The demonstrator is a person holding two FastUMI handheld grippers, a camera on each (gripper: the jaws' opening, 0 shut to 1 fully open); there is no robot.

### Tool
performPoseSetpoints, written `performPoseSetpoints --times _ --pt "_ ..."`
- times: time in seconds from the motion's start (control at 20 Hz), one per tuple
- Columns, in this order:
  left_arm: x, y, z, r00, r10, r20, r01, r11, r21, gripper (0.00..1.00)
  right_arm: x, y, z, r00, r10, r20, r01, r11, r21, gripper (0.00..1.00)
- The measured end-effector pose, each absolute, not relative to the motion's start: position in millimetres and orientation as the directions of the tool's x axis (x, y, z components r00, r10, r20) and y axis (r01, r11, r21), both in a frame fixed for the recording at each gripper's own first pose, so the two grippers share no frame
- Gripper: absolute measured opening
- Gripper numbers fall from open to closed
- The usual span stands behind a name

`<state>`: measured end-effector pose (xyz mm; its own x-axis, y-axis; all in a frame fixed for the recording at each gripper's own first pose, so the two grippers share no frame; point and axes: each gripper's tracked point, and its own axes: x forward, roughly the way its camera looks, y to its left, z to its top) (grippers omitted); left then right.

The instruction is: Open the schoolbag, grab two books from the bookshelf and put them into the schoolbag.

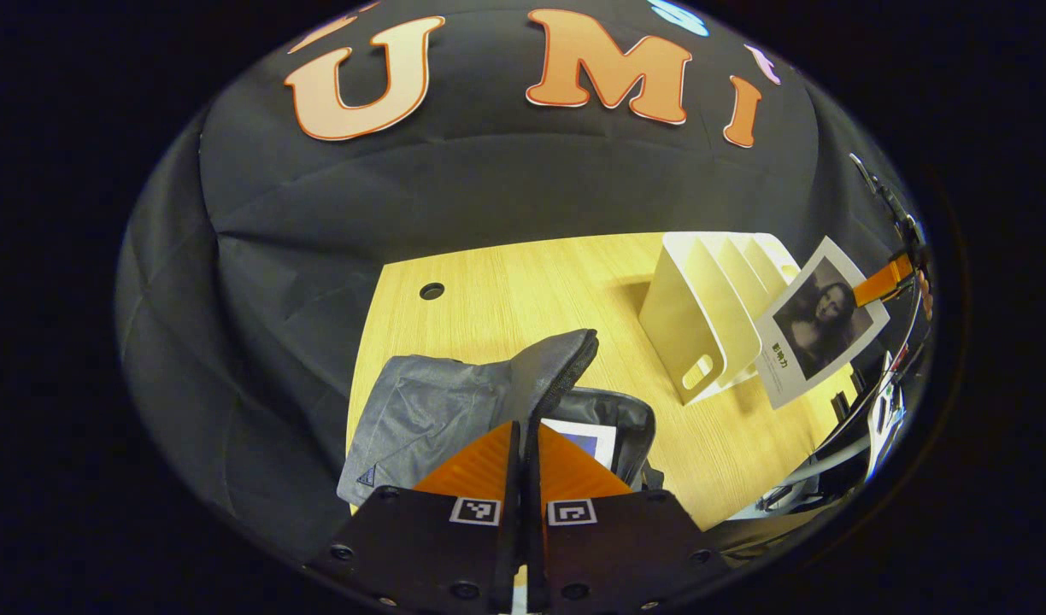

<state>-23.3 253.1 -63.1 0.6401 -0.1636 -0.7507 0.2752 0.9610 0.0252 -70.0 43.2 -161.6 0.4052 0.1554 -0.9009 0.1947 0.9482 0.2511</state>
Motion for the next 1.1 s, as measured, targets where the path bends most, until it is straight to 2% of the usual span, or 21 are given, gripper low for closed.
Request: performPoseSetpoints --times 0.4,0.65,0.7,0.75,0.8,0.85,0.9,0.95,1.1 --pt "-27.0 251.3 -63.5 0.627 -0.192 -0.755 0.307 0.952 0.013 0.06 -124.0 80.2 -185.5 0.373 0.241 -0.896 0.256 0.901 0.35 0.31" --pt "-28.9 256.3 -58.8 0.633 -0.197 -0.749 0.311 0.95 0.013 0.06 -134.3 100.3 -179.4 0.408 0.311 -0.859 0.262 0.861 0.436 0.31" --pt "-29.2 257.3 -59.1 0.633 -0.202 -0.747 0.315 0.949 0.011 0.06 -137.0 106.1 -176.0 0.42 0.339 -0.842 0.259 0.844 0.469 0.39" --pt "-28.2 258.7 -59.0 0.636 -0.201 -0.745 0.318 0.948 0.015 0.06 -138.1 111.3 -174.3 0.425 0.361 -0.83 0.262 0.829 0.495 0.39" --pt "-31.5 261.1 -57.0 0.637 -0.201 -0.745 0.32 0.947 0.018 0.06 -139.4 118.1 -172.6 0.436 0.381 -0.816 0.255 0.817 0.517 0.29" --pt "-30.4 261.8 -55.6 0.64 -0.198 -0.743 0.318 0.948 0.022 0.06 -138.5 124.5 -171.1 0.446 0.398 -0.802 0.245 0.807 0.537 0.29" --pt "-30.5 263.1 -55.2 0.64 -0.198 -0.743 0.317 0.948 0.019 0.06 -140.2 131.3 -169.4 0.451 0.42 -0.788 0.236 0.795 0.559 0.39" --pt "-30.7 264.1 -53.4 0.642 -0.197 -0.741 0.314 0.949 0.02 0.06 -139.6 138.4 -165.8 0.459 0.442 -0.771 0.234 0.776 0.585 0.29" --pt "-29.3 265.0 -53.1 0.645 -0.197 -0.738 0.318 0.948 0.025 0.06 -137.3 157.7 -159.5 0.481 0.5 -0.72 0.21 0.732 0.648 0.29"
